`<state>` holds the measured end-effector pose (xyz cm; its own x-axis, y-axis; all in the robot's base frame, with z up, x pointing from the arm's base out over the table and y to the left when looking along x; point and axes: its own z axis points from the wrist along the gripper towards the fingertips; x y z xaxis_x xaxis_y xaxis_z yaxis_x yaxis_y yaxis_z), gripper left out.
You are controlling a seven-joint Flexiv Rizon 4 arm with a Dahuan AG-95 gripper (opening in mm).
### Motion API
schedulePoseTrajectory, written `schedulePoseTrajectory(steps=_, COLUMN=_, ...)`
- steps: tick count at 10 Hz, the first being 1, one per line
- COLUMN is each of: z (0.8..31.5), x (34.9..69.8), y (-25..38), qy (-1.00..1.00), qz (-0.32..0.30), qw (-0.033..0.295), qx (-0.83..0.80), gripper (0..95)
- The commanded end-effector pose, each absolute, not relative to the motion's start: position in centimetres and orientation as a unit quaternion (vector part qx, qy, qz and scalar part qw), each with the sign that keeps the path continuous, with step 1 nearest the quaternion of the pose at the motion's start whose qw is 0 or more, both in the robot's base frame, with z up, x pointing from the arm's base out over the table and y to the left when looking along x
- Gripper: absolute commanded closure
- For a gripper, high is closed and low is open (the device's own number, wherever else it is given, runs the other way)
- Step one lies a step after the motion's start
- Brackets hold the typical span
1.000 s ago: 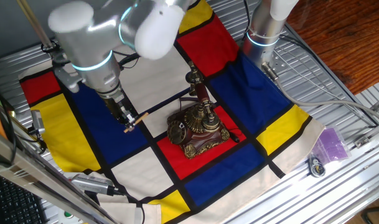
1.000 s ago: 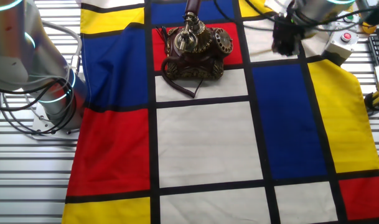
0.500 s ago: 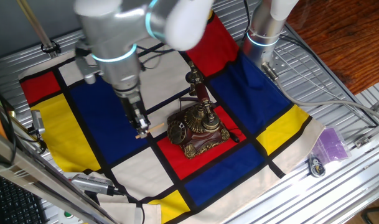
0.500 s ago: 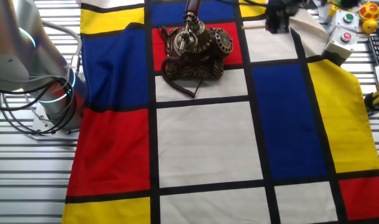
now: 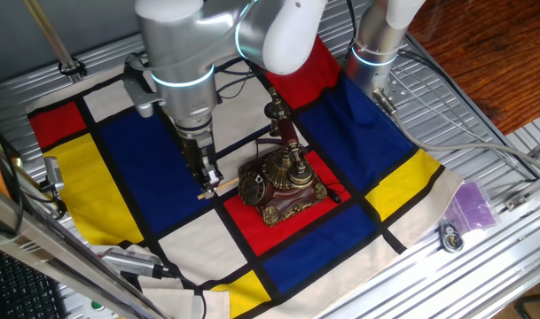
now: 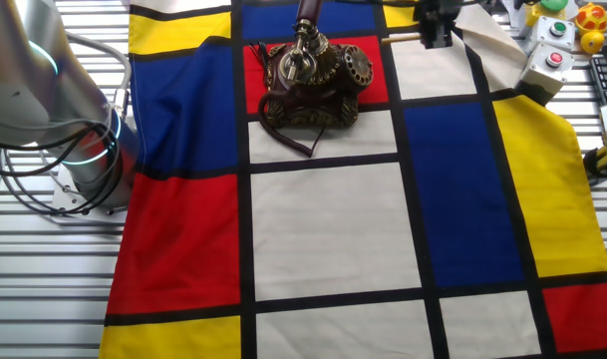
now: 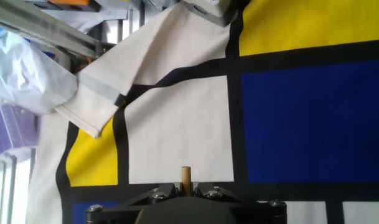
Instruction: Dial a number on an old rotary phone
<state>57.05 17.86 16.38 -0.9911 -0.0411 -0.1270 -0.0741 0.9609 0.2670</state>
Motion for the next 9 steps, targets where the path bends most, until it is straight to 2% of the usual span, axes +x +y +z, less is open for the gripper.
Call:
schedulePoseTrajectory(steps=1, z=16.1, x=56.7, y=17.7, qy=0.988, qz=0.136, qw=0.066, qx=-0.031, gripper=95.0)
schedulePoseTrajectory(steps=9, z=14.5, x=55.4, y=18.1, qy=0.988, qz=0.135, qw=0.073, qx=-0.032, gripper=95.0)
